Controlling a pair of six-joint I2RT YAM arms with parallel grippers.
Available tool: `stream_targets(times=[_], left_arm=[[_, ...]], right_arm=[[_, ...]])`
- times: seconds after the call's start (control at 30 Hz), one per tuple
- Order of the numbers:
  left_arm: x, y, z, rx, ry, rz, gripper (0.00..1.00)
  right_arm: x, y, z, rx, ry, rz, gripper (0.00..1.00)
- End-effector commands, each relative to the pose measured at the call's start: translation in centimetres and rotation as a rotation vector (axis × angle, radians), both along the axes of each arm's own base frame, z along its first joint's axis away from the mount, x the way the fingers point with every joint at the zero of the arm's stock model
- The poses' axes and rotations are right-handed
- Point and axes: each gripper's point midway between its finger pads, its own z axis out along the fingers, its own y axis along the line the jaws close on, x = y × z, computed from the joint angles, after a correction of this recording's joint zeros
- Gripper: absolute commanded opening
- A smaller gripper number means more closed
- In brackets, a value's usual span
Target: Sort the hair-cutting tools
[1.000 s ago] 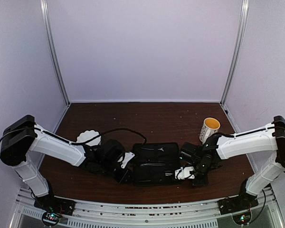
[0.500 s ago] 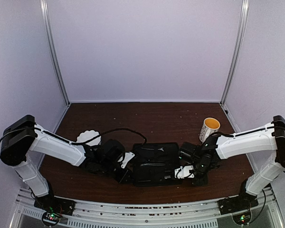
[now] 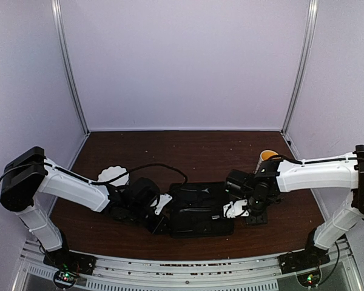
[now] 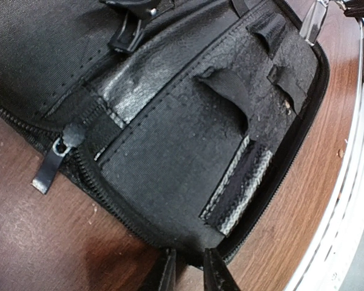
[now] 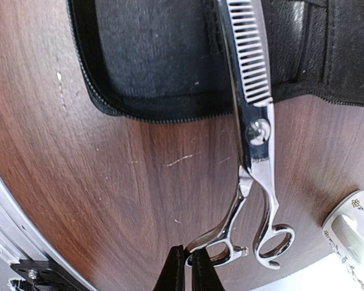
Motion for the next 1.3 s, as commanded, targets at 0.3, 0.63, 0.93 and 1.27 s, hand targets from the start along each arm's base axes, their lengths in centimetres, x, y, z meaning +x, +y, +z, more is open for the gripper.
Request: stream_targets(times=[0.3, 0.63, 0.93, 1.27], left_arm=[[0.0, 0.3, -1.6, 0.040, -0.007, 0.001, 0.20], [-0.1, 0.6, -1.7, 0.039, -0.006, 0.011, 0.20], [-0.1, 0.5, -1.7, 0.036, -0.007, 0.011, 0.20], [-0.1, 0.6, -1.8, 0.047, -0.003, 0.007, 0.20]], right_arm=[[-1.3, -0.3, -0.2, -0.136, 0.015, 0.070, 0.00], [-0.6, 3.0, -1.3, -0.103, 0.024, 0.060, 0.00], [-1.8, 5.7, -1.7, -0.031, 0.063, 0.102, 0.00], [-2.3, 6.6, -2.9, -0.013, 0.077, 0.098, 0.00]])
